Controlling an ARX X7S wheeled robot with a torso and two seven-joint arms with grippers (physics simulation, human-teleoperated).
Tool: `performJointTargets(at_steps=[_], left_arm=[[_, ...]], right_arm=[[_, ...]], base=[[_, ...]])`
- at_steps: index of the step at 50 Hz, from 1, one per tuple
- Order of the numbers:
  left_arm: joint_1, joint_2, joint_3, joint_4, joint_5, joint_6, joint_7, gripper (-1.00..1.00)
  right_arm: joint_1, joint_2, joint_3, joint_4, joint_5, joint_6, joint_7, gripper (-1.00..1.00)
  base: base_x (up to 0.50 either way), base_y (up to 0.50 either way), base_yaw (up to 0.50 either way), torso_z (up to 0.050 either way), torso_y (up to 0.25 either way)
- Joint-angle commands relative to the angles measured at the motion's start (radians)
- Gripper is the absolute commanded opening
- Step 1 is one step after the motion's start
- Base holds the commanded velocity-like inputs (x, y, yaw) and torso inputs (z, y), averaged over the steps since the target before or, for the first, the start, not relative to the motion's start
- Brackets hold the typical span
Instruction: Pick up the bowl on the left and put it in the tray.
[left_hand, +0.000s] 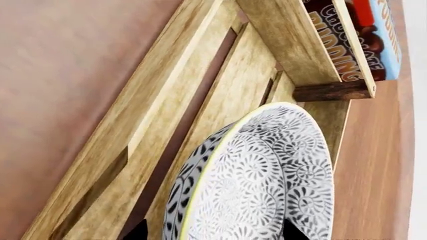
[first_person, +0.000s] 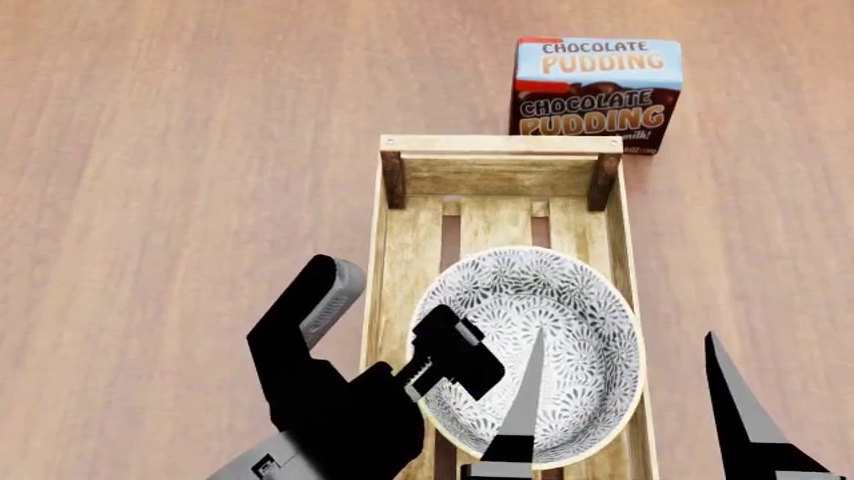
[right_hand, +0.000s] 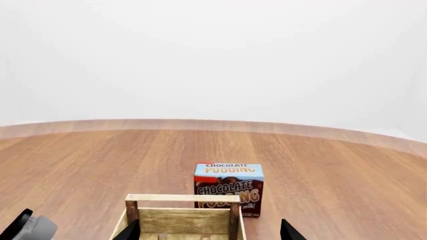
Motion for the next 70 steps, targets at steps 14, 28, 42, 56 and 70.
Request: performJointTargets(at_steps=[14,28,42,56,70], left_arm=[[0.009,-0.029,0.052,0.032,0.076,0.042,-0.097,1.0],[-0.004,-0.066,0.093,0.092,0.135,0.034,-0.211,1.0],[-0.009,-0.092,0.097,0.231,0.146,0.032,-0.271,1.0],[-0.062,-0.16,0.139,0.432,0.188,-0.031,-0.357,1.0],[-0.144,-0.291,0.158,0.581,0.309,-0.097,-0.467,1.0]], right_arm=[[-0.001,-0.015,0.021,-0.003,-0.014,-0.005,-0.022,1.0],[0.002,-0.013,0.017,-0.001,-0.013,-0.007,-0.02,1.0],[0.004,-0.009,0.015,-0.01,-0.009,-0.002,-0.015,1.0],[0.011,-0.005,0.009,-0.02,-0.007,0.009,-0.009,1.0],[0.015,-0.002,0.001,-0.024,-0.01,0.011,-0.005,1.0]], base=[[0.0,0.0,0.0,0.0,-0.001],[0.0,0.0,0.0,0.0,-0.001],[0.0,0.0,0.0,0.0,-0.001],[0.0,0.0,0.0,0.0,0.0],[0.0,0.0,0.0,0.0,0.0]])
